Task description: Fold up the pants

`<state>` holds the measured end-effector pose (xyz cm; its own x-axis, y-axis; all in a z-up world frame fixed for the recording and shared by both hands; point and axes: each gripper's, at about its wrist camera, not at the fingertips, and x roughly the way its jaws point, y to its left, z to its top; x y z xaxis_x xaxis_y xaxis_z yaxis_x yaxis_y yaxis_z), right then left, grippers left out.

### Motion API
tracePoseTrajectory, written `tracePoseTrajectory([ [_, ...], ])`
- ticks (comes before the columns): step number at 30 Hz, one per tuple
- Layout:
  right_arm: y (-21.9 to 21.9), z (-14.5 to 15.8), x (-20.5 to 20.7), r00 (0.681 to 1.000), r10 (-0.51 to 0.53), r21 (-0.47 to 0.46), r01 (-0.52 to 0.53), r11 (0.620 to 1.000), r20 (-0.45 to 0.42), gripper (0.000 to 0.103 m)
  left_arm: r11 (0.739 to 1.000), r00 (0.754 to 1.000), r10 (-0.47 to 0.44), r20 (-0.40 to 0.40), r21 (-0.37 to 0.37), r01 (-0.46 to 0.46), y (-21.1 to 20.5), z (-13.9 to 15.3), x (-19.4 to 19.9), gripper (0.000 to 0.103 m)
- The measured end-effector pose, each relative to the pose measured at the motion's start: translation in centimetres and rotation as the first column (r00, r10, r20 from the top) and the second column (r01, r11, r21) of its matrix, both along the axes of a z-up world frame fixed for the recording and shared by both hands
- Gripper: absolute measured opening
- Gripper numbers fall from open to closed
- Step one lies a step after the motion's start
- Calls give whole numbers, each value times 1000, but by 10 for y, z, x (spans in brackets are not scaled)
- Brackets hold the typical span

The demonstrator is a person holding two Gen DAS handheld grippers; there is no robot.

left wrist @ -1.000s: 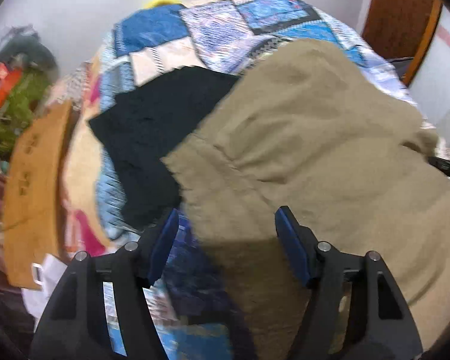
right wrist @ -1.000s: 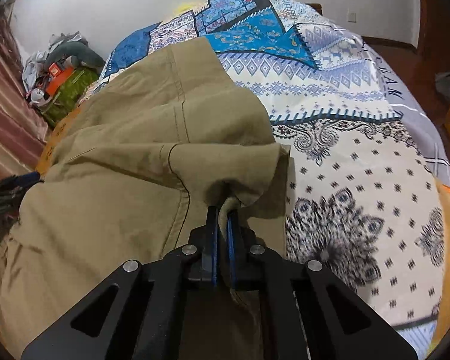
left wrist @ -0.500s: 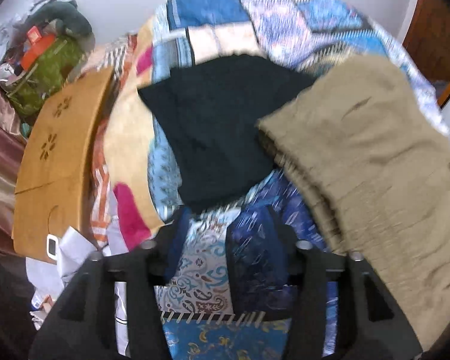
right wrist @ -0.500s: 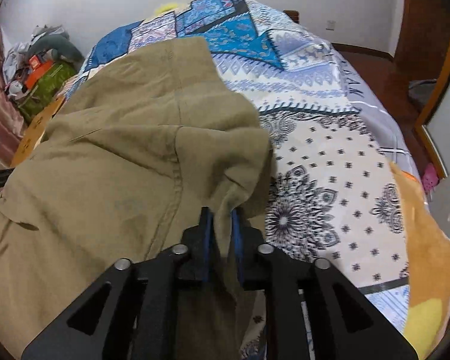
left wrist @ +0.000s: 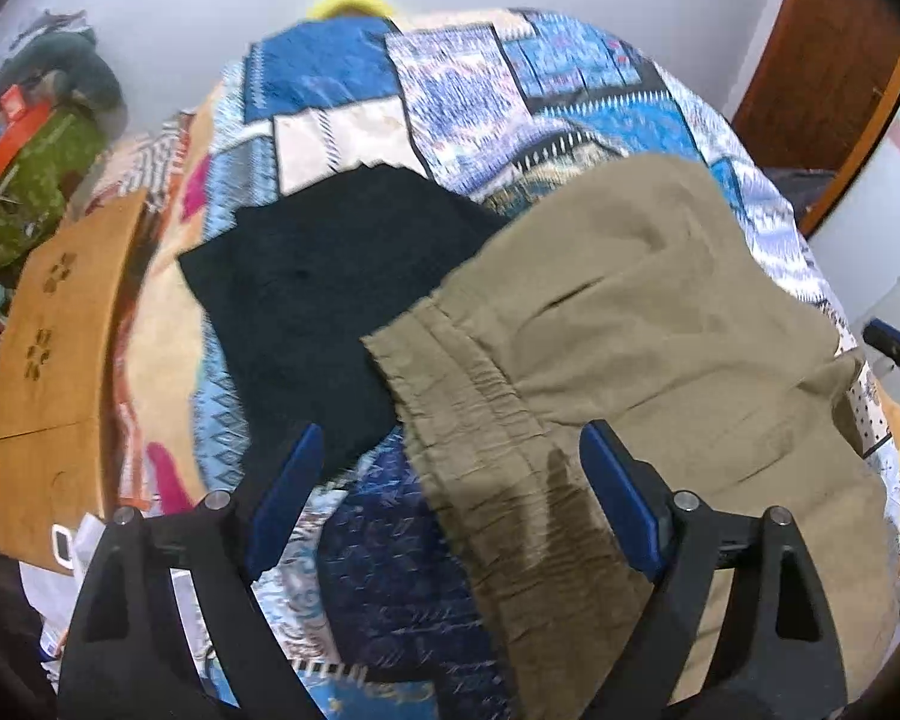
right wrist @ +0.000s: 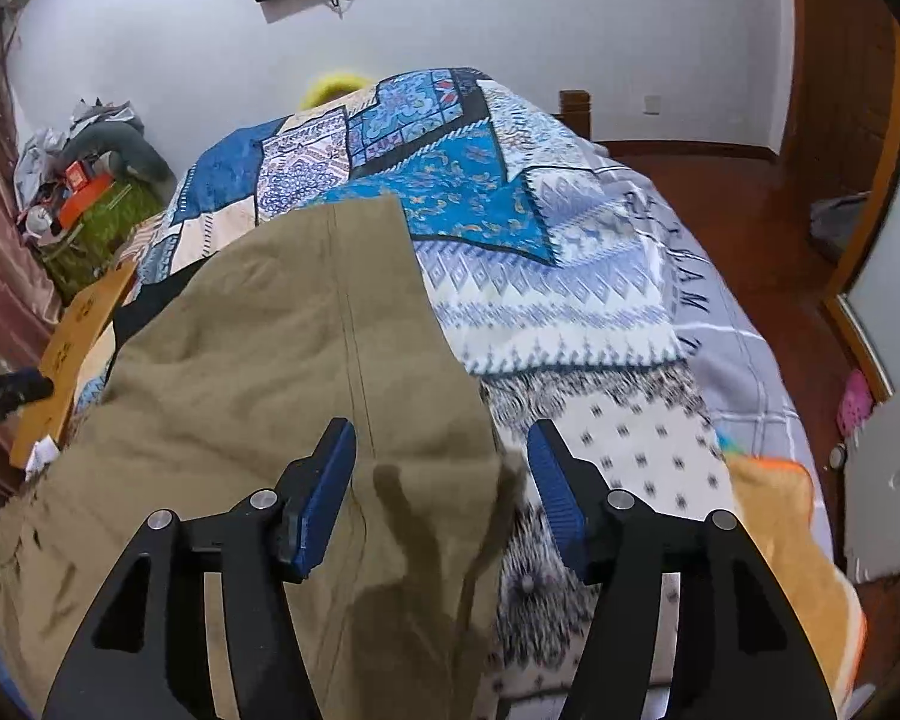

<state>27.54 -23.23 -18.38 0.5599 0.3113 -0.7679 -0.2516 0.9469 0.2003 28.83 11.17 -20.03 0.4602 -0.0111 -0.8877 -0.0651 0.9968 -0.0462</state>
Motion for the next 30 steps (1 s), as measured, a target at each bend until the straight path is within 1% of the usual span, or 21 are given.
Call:
tracePoseTrajectory([
  [3, 0, -14, 17, 998, 9, 26, -7, 1000, -67, 56, 999, 999, -14, -41, -32, 13, -4, -14, 7, 87],
  [4, 1, -24, 27, 994, 21, 39, -17, 999, -106, 56, 999, 998, -19, -62, -45, 17, -6, -21, 9, 87],
  [6, 1, -33, 34, 990, 23, 44, -17, 999, -142, 56, 998, 995, -28, -95, -60, 23, -10, -33, 12, 88],
  [8, 2, -45, 40, 981, 48, 76, -34, 996, -187, 56, 998, 994, -32, -107, -65, 25, -12, -40, 12, 88],
  [10, 4, -50, 41, 976, 68, 100, -48, 994, -206, 55, 998, 994, -24, -105, -64, 17, -11, -45, 13, 93],
  [11, 5, -51, 40, 976, 75, 108, -54, 993, -204, 51, 998, 994, -12, -104, -55, 6, -10, -46, 13, 100],
  [12, 6, -52, 39, 979, 71, 100, -53, 994, -189, 42, 999, 995, -5, -102, -49, 0, -8, -47, 14, 100],
  [13, 8, -52, 39, 981, 63, 78, -49, 996, -182, 39, 999, 995, 1, -95, -35, -4, -6, -47, 14, 100],
  [15, 11, -54, 37, 983, 66, 36, -60, 998, -171, 18, 1000, 997, 10, -80, 0, -10, -2, -47, 13, 101],
  [17, 13, -55, 34, 985, 77, 28, -74, 997, -153, 15, 999, 999, -1, -49, 34, 2, 0, -46, 12, 101],
  [18, 13, -55, 32, 987, 84, 19, -83, 996, -140, 13, 998, 999, -8, -34, 65, 11, -1, -45, 11, 101],
  [19, 14, -54, 30, 988, 89, 4, -89, 996, -127, 12, 996, 1000, -14, -23, 88, 16, -2, -44, 10, 101],
  [21, 16, -51, 28, 991, 98, -35, -101, 994, -95, 12, 984, 1000, -22, 9, 176, 20, -9, -43, 8, 101],
  [22, 15, -51, 28, 991, 99, -44, -103, 994, -88, 11, 979, 1000, -16, 18, 203, 12, -10, -42, 7, 101],
  [23, 17, -51, 29, 991, 100, -52, -105, 993, -87, 11, 978, 1000, -12, 22, 210, 7, -10, -42, 7, 101],
  [25, 16, -54, 31, 991, 91, -49, -96, 994, -103, 11, 983, 1000, -1, 17, 184, -2, -5, -43, 7, 101],
  [27, 16, -59, 33, 988, 82, -38, -88, 995, -130, 11, 990, 1000, 6, 10, 142, -8, 3, -44, 9, 101],
  [30, 19, -60, 33, 986, 81, -53, -89, 995, -146, 11, 993, 1000, 7, 0, 114, -7, 4, -43, 9, 101],
])
